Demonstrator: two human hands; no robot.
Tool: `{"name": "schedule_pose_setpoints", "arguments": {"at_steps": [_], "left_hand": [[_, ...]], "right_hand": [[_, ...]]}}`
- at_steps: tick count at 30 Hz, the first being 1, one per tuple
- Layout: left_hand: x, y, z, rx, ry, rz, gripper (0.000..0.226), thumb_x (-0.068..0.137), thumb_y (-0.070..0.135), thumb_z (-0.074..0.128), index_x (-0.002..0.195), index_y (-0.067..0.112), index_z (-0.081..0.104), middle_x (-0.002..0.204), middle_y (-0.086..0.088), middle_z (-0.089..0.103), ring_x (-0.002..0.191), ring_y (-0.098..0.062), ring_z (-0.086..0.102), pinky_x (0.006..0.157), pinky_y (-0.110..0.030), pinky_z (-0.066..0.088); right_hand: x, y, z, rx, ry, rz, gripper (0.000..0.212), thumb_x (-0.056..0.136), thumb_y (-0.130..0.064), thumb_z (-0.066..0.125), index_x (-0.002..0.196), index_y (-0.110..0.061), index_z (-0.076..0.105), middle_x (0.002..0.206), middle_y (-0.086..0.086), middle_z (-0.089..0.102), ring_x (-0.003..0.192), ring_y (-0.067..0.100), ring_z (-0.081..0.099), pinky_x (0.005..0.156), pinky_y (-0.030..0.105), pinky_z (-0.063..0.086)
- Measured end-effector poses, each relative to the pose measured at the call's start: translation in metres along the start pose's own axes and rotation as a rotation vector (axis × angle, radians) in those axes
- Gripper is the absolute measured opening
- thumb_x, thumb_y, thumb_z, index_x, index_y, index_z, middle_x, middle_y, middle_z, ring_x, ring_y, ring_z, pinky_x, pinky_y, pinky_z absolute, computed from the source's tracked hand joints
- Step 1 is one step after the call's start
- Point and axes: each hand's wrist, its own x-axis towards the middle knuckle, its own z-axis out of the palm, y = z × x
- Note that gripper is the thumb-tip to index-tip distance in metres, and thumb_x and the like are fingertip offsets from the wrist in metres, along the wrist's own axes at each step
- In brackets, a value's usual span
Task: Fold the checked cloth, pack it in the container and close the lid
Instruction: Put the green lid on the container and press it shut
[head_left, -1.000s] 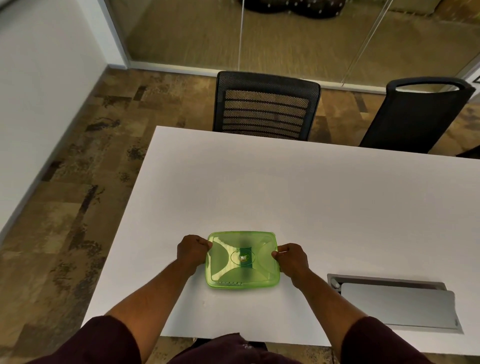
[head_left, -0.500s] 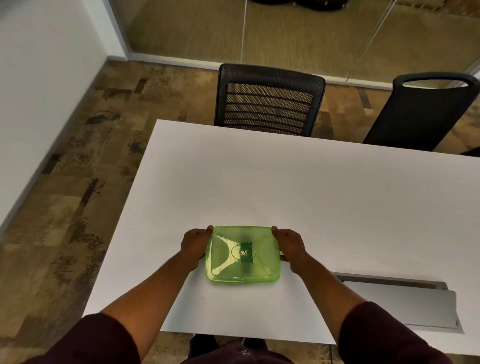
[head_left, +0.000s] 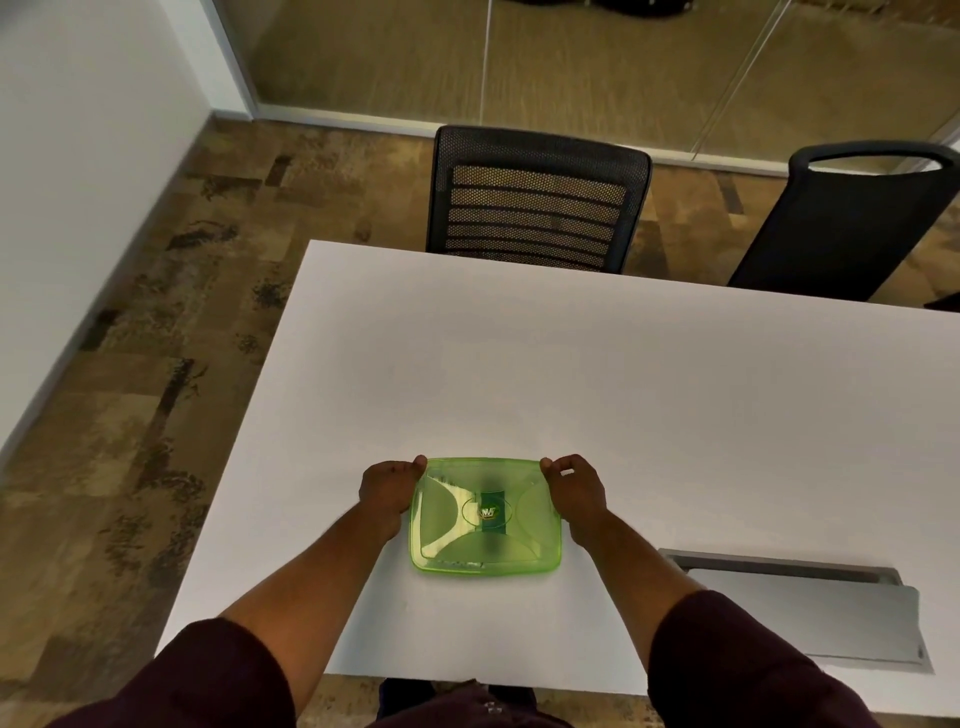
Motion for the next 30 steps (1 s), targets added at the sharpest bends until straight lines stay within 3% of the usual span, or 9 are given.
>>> {"name": "schedule_pose_setpoints", "arguments": {"at_steps": [2,4,8,11,16,20,24,30], "left_hand": [[-0.003,-0.001,-0.002,-0.049,-0.017,0.004,0.025,0.086,0.029,0.080,0.079,0.008,0.070,0.081,-0.011,0.065,0.079,-0.025,0.056,0.083,-0.037,0.051],[-0.009,-0.002,-0.002,-0.105,-0.050,0.002,0.021,0.088,0.026,0.078,0.090,0.006,0.074,0.088,-0.014,0.069,0.080,-0.025,0.059,0.085,-0.038,0.055],[-0.021,-0.004,-0.008,-0.176,-0.153,0.019,0.005,0.092,0.017,0.073,0.092,0.012,0.072,0.101,-0.016,0.072,0.085,-0.025,0.064,0.085,-0.038,0.054],[-0.025,-0.021,-0.019,-0.083,-0.194,0.006,0.019,0.093,0.027,0.072,0.100,0.009,0.070,0.104,-0.017,0.073,0.087,-0.026,0.066,0.088,-0.042,0.056],[-0.048,-0.058,-0.033,0.154,-0.175,-0.025,0.053,0.093,0.063,0.054,0.094,0.010,0.056,0.086,-0.009,0.066,0.072,-0.024,0.063,0.063,-0.034,0.059],[-0.061,-0.077,-0.028,0.285,-0.279,-0.017,0.046,0.099,0.057,0.047,0.092,0.012,0.049,0.083,-0.009,0.063,0.065,-0.021,0.060,0.059,-0.030,0.053],[-0.064,-0.079,-0.027,0.296,-0.278,0.074,0.037,0.103,0.047,0.047,0.088,0.013,0.045,0.076,-0.009,0.059,0.065,-0.022,0.056,0.060,-0.031,0.045],[-0.068,-0.079,-0.028,0.216,-0.322,0.096,0.032,0.105,0.037,0.049,0.084,0.016,0.039,0.066,-0.005,0.052,0.057,-0.016,0.048,0.054,-0.027,0.034]], "right_hand": [[0.000,-0.003,-0.002,-0.013,0.023,0.010,0.028,0.091,-0.047,0.068,0.094,-0.019,0.066,0.100,0.004,0.071,0.091,0.027,0.066,0.085,0.037,0.054],[-0.001,-0.003,-0.006,-0.010,0.041,0.008,0.031,0.091,-0.051,0.067,0.098,-0.020,0.068,0.105,0.002,0.072,0.099,0.026,0.067,0.091,0.039,0.055],[-0.006,0.003,-0.018,0.045,-0.007,-0.003,0.042,0.097,-0.051,0.058,0.107,-0.013,0.070,0.113,0.011,0.072,0.108,0.033,0.068,0.099,0.050,0.055],[-0.020,0.020,-0.025,0.062,-0.065,-0.003,0.047,0.100,-0.051,0.052,0.101,-0.008,0.068,0.101,0.014,0.072,0.091,0.031,0.071,0.091,0.054,0.059],[-0.053,0.062,-0.029,-0.048,-0.143,0.033,0.057,0.099,-0.063,0.041,0.097,-0.009,0.061,0.089,0.011,0.070,0.082,0.029,0.069,0.067,0.040,0.058],[-0.071,0.079,-0.023,-0.055,-0.162,0.017,0.061,0.099,-0.064,0.039,0.090,-0.007,0.058,0.075,0.009,0.067,0.068,0.021,0.062,0.058,0.033,0.049],[-0.076,0.087,-0.022,-0.123,-0.144,-0.063,0.063,0.101,-0.060,0.037,0.083,-0.004,0.059,0.071,0.004,0.066,0.067,0.019,0.058,0.070,0.036,0.046],[-0.077,0.084,-0.014,-0.088,-0.143,-0.094,0.048,0.104,-0.051,0.040,0.077,-0.012,0.046,0.069,0.004,0.053,0.069,0.021,0.048,0.070,0.037,0.039]]}}
